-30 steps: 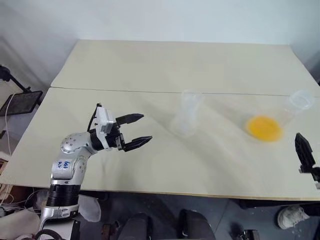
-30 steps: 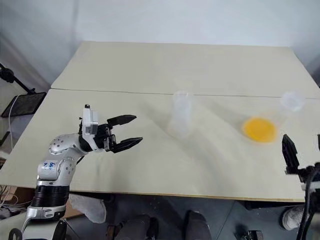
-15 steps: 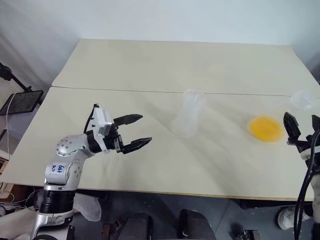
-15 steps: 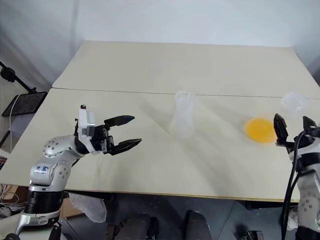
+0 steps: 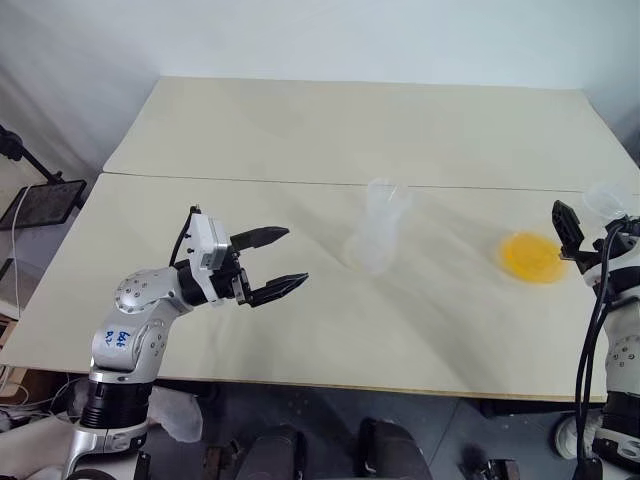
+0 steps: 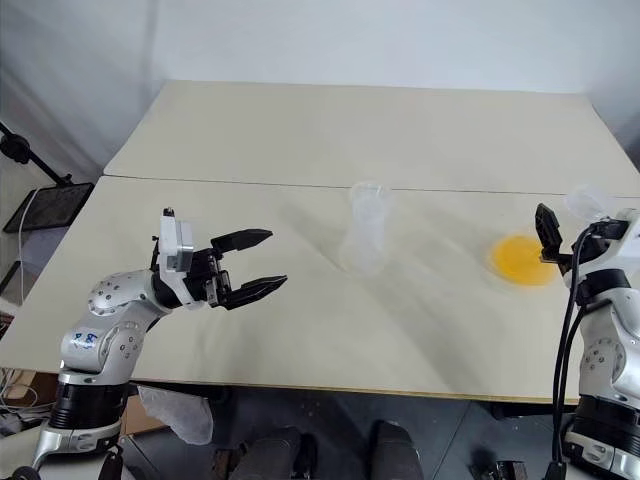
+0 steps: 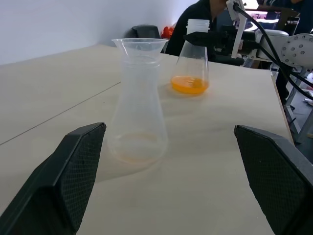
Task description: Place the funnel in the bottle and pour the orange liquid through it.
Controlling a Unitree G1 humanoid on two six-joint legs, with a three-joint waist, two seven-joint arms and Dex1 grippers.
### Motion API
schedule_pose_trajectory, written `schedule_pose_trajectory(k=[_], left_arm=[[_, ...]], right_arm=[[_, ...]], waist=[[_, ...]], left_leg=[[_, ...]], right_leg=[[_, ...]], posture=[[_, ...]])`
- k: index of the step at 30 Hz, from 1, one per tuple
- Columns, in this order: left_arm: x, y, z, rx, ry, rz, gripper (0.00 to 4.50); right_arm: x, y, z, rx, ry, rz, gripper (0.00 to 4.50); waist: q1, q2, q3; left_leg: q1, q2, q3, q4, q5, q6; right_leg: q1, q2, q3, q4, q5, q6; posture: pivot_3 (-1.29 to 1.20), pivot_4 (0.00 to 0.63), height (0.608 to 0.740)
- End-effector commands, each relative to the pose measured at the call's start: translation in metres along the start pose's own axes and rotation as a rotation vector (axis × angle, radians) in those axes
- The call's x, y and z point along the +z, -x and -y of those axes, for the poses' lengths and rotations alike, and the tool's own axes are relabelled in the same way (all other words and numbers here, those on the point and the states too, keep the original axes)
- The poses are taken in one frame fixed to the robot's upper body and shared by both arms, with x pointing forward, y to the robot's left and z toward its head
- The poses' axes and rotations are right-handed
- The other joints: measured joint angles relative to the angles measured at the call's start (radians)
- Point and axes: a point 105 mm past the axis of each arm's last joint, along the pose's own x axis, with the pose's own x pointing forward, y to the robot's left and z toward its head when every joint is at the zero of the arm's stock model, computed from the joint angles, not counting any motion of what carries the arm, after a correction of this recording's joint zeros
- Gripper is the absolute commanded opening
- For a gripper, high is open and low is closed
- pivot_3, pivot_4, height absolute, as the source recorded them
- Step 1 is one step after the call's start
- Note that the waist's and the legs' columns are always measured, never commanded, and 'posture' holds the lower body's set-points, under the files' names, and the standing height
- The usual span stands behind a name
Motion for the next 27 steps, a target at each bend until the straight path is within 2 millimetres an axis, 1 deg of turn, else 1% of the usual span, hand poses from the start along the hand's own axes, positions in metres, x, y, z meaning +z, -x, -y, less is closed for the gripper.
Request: schedule_pose_trajectory(k=[1, 2, 3, 7, 10, 14, 17, 19, 21, 22, 24, 25, 27], left_arm=[[0.011, 0.001, 0.005, -0.014, -0.036, 0.034, 4.50], [0.011, 0.000, 0.004, -0.013, -0.037, 0.034, 4.50], [0.011, 0.000, 0.004, -0.011, -0.037, 0.035, 4.50], [0.011, 0.000, 0.003, -0.007, -0.040, 0.041, 4.50], [0.011, 0.000, 0.003, -0.004, -0.042, 0.043, 4.50], [0.011, 0.002, 0.001, 0.005, -0.045, 0.044, 4.50], [0.010, 0.003, 0.000, 0.011, -0.045, 0.042, 4.50], [0.010, 0.004, -0.001, 0.013, -0.045, 0.040, 4.50], [0.010, 0.004, -0.002, 0.015, -0.048, 0.041, 4.50], [0.010, 0.004, -0.002, 0.015, -0.049, 0.041, 4.50], [0.009, 0.004, -0.002, 0.014, -0.047, 0.042, 4.50], [0.008, 0.003, -0.002, 0.010, -0.049, 0.041, 4.50], [0.008, 0.001, -0.002, 0.005, -0.050, 0.046, 4.50]], right_arm=[[0.012, 0.000, -0.001, 0.010, 0.014, 0.059, 2.88], [0.012, 0.000, -0.002, 0.010, 0.013, 0.060, 2.55], [0.012, 0.000, -0.002, 0.010, 0.011, 0.061, 2.44], [0.013, 0.000, -0.003, 0.019, 0.013, 0.067, 2.44], [0.023, 0.000, -0.010, 0.054, 0.013, 0.102, 2.44], [0.046, -0.006, -0.044, 0.157, 0.034, 0.150, 2.44], [0.053, -0.009, -0.074, 0.253, 0.036, 0.131, 2.44], [0.053, -0.012, -0.100, 0.329, 0.114, 0.060, 2.44], [0.057, -0.016, -0.129, 0.361, 0.263, 0.023, 2.44], [0.059, -0.017, -0.137, 0.359, 0.319, 0.021, 2.44], [0.061, -0.018, -0.155, 0.396, 0.351, 0.034, 2.44], [0.061, -0.018, -0.161, 0.415, 0.395, 0.050, 2.44], [0.059, -0.021, -0.176, 0.437, 0.561, 0.093, 2.44]], waist=[[0.000, 0.000, 0.000], [0.000, 0.000, 0.000], [0.000, 0.000, 0.000], [0.000, 0.000, 0.000], [0.000, 0.000, 0.000], [0.000, 0.002, 0.001], [-0.004, 0.002, 0.001], [-0.003, 0.002, 0.001], [-0.004, 0.002, 0.001], [-0.005, 0.002, 0.001], [-0.006, 0.002, 0.001], [-0.005, 0.002, 0.001], [0.003, 0.002, 0.001]], left_leg=[[0.000, 0.000, 0.000, 0.000, 0.000, 0.000], [0.000, 0.000, 0.000, 0.000, 0.000, 0.000], [0.000, 0.000, 0.000, 0.000, 0.000, 0.000], [0.000, 0.000, 0.000, 0.000, 0.000, 0.000], [0.000, 0.000, 0.000, 0.000, 0.000, 0.000], [-0.001, 0.000, 0.000, 0.000, 0.000, 0.000], [-0.001, 0.000, 0.000, 0.000, 0.000, -0.001], [-0.001, 0.001, -0.001, 0.000, 0.000, -0.001], [-0.001, 0.001, -0.001, 0.000, 0.000, -0.001], [-0.002, 0.001, 0.000, 0.000, 0.000, -0.001], [-0.002, 0.001, -0.001, 0.000, 0.000, -0.001], [-0.002, 0.001, -0.001, 0.000, 0.000, -0.001], [-0.003, 0.001, -0.002, -0.001, 0.000, -0.001]], right_leg=[[0.000, 0.000, 0.000, 0.000, 0.000, 0.000], [0.000, 0.000, 0.000, 0.000, 0.000, 0.000], [0.000, 0.000, 0.000, 0.000, 0.000, 0.000], [0.000, 0.000, 0.000, 0.000, 0.000, 0.000], [0.000, 0.000, 0.000, 0.000, 0.000, 0.000], [-0.001, 0.000, 0.000, -0.001, 0.000, 0.000], [-0.001, 0.000, 0.000, -0.001, 0.000, 0.000], [-0.001, 0.000, 0.000, -0.001, 0.000, 0.000], [-0.001, 0.000, 0.000, -0.001, 0.000, 0.000], [-0.001, 0.000, 0.000, -0.001, 0.000, 0.000], [-0.002, 0.000, 0.001, -0.001, 0.000, 0.000], [-0.002, 0.000, 0.000, -0.001, 0.000, 0.000], [-0.002, 0.000, -0.001, -0.002, 0.000, 0.000]], posture=[[0.00, 0.150, 0.740], [0.00, 0.150, 0.740], [0.00, 0.150, 0.740], [0.00, 0.150, 0.740], [0.00, 0.150, 0.740], [0.00, 0.150, 0.740], [0.00, 0.150, 0.740], [0.00, 0.150, 0.740], [0.00, 0.150, 0.740], [0.00, 0.150, 0.740], [0.00, 0.150, 0.740], [0.00, 0.150, 0.740], [0.00, 0.150, 0.740]])
